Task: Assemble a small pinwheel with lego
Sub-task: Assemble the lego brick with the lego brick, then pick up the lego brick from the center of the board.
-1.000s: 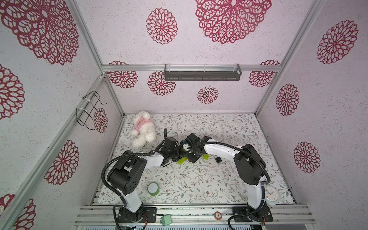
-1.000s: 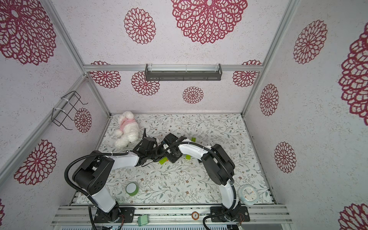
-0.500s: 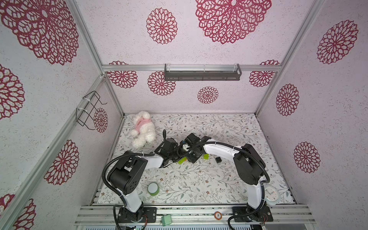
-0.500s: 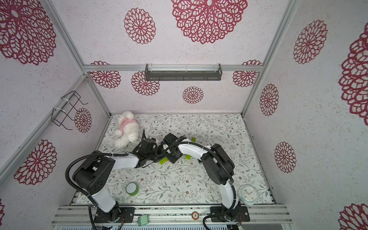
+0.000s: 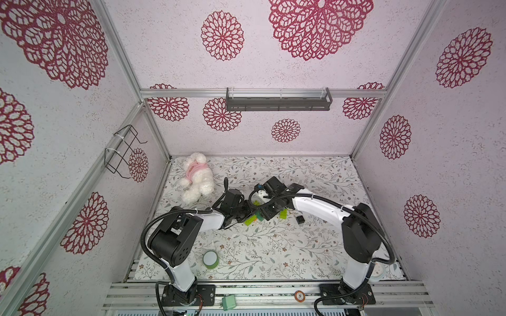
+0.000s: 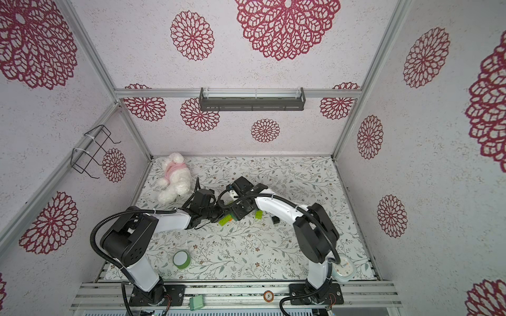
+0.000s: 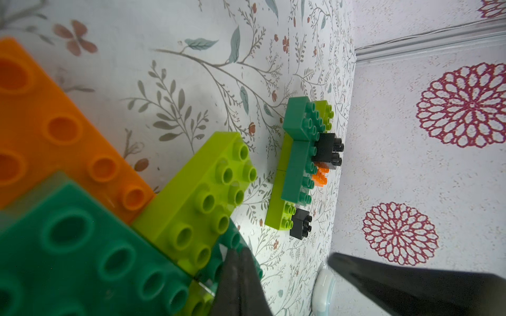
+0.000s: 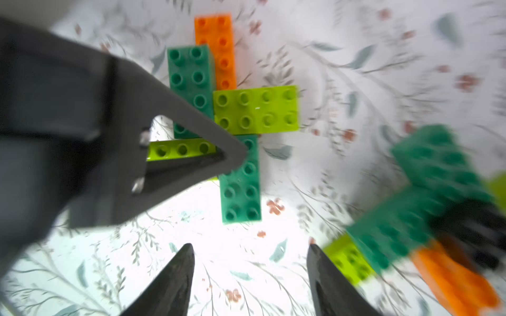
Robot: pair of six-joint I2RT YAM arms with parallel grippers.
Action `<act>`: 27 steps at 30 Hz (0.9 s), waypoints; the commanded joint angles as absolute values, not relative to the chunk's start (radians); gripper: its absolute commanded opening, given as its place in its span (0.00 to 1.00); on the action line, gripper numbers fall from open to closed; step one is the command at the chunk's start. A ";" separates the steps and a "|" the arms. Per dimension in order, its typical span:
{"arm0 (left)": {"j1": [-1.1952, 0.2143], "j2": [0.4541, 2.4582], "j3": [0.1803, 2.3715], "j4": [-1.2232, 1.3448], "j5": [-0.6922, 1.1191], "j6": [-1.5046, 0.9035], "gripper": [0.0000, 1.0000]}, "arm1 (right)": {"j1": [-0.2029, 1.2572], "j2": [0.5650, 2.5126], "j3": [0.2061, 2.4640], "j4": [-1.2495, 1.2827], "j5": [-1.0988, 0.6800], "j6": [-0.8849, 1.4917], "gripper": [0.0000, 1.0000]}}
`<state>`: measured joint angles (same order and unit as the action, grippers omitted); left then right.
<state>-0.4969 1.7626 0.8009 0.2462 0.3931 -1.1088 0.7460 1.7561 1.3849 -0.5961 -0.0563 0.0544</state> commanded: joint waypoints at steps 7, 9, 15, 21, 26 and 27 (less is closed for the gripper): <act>-0.500 1.654 0.930 0.304 0.578 -1.141 0.07 | 0.536 1.402 1.088 -0.507 0.037 0.306 0.69; -0.499 1.585 0.913 0.297 0.575 -1.150 0.07 | 0.495 1.364 1.021 -0.485 0.021 0.319 0.69; -0.546 1.273 0.870 -0.153 0.249 -0.880 0.40 | 0.465 1.402 0.923 -0.431 0.057 0.301 0.68; -0.525 1.062 0.758 -0.313 0.074 -0.776 0.95 | 0.465 1.498 0.896 -0.381 0.061 0.267 0.59; -0.507 1.003 0.715 -0.283 0.108 -0.764 0.97 | 0.465 1.569 0.903 -0.361 0.094 0.252 0.54; -0.506 1.002 0.718 -0.284 0.116 -0.762 0.97 | 0.465 1.575 0.901 -0.356 0.105 0.251 0.53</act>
<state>-0.5117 1.0214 0.7158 -0.2672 0.1356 -0.8017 0.4652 1.5677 0.8898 -0.3828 0.0582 0.2691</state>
